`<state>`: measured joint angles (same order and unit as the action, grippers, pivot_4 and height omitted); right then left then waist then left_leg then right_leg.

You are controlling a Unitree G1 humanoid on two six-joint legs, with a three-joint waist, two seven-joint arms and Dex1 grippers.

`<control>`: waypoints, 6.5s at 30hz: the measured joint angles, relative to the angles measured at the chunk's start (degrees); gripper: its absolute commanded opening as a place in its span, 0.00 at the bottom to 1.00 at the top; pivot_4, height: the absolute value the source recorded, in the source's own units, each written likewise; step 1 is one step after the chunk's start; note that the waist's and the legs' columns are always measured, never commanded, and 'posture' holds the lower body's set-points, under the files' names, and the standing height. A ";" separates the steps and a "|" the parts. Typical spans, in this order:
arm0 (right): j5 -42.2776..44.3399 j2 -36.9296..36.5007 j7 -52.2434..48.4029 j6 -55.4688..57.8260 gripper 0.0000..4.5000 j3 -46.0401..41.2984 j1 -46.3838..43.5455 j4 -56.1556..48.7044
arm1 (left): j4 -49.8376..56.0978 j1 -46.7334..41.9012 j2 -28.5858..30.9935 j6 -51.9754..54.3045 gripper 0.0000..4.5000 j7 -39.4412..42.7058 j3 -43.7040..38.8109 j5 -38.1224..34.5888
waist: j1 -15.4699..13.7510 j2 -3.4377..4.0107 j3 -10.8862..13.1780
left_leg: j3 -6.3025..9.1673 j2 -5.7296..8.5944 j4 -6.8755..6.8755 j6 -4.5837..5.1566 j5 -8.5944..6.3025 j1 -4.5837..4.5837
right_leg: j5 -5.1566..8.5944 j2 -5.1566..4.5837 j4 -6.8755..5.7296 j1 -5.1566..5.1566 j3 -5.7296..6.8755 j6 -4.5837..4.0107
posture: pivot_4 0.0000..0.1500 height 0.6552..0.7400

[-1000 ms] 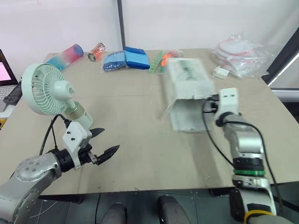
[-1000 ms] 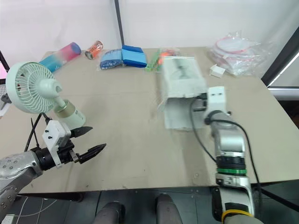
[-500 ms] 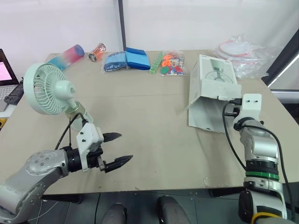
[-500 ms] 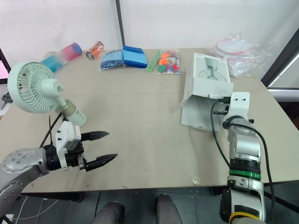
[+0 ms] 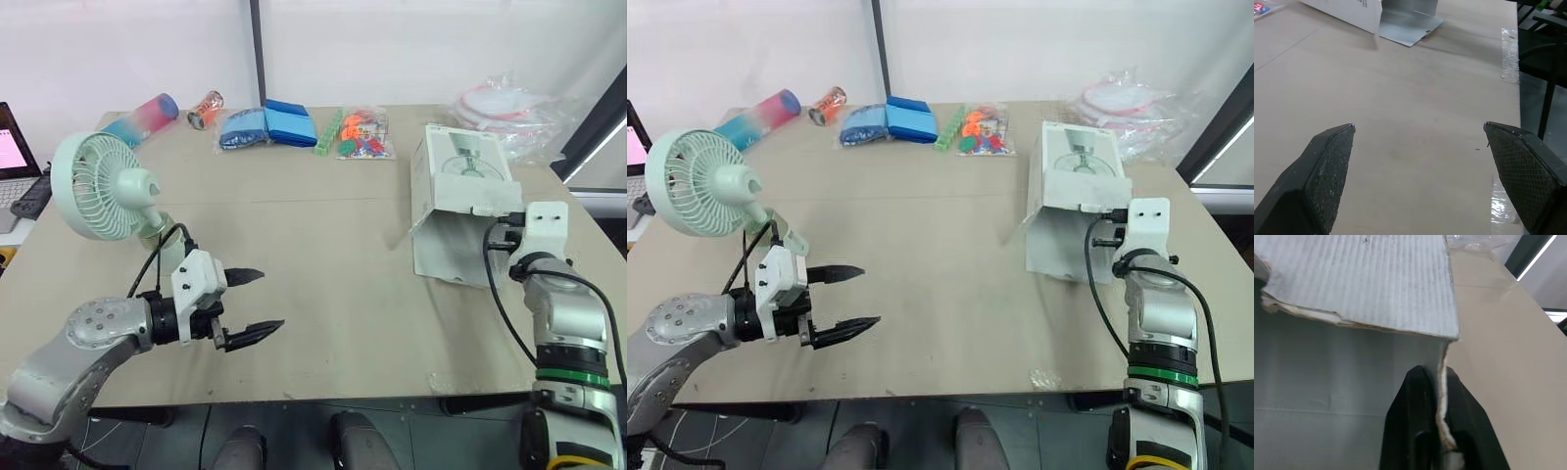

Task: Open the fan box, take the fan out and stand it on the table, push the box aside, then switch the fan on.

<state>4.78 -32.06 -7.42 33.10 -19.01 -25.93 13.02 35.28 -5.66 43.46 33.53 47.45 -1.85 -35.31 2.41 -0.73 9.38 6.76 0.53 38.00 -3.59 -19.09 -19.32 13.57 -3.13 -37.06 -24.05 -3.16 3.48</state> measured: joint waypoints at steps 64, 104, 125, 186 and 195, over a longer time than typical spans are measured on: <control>13.11 10.93 -67.25 -39.94 0.99 25.94 -19.42 14.34 | 22.01 34.86 -24.31 -3.22 1.00 -49.34 -34.07 -9.25 | 0.13 0.24 0.13 | -0.11 -0.15 0.32 0.20 -0.15 -0.05 | -0.06 0.09 -0.05 -0.13 -0.07 0.02 | 1.00 1.00; 21.69 11.02 -66.09 -20.36 0.99 24.61 -18.22 2.78 | -6.05 9.22 4.71 10.64 1.00 -42.97 -37.50 -22.98 | 0.32 0.26 0.15 | -0.09 -0.15 0.15 -0.22 0.06 -0.08 | -0.06 0.11 -0.04 -0.28 -0.07 0.01 | 1.00 1.00; 20.62 10.95 -65.59 -22.04 1.00 24.65 -15.56 0.89 | -10.32 3.28 4.72 12.68 0.42 -35.65 -34.56 -16.88 | 0.33 0.26 0.15 | -0.08 -0.15 0.15 -0.23 0.07 -0.09 | -0.06 0.09 -0.05 -0.30 -0.06 0.01 | 1.00 1.00; 12.59 14.96 -24.59 16.86 0.57 27.86 -19.86 -21.15 | -9.15 -22.63 -19.76 13.25 0.42 -37.21 -3.02 -5.76 | 0.31 0.03 0.13 | 0.05 0.09 0.46 -0.46 0.20 -0.99 | -0.11 -0.14 -0.36 -1.11 0.09 0.01 | 1.00 1.00; 10.49 15.54 -24.55 13.92 0.21 28.52 -19.86 -17.75 | -8.09 -22.62 -19.96 14.46 0.42 -37.61 -3.12 -5.61 | 0.32 0.03 0.12 | 0.04 0.08 0.46 -0.46 0.20 -0.99 | -0.10 -0.14 -0.37 -1.11 0.08 0.01 | 1.00 1.00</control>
<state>15.27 -16.52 -31.97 47.02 9.51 -45.79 -4.74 27.19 -28.29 23.49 47.99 9.84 -4.96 -40.92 2.73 -0.71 9.50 6.80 0.62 38.46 -4.04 -18.89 -20.31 13.47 -3.28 -37.44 -25.17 -3.08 3.49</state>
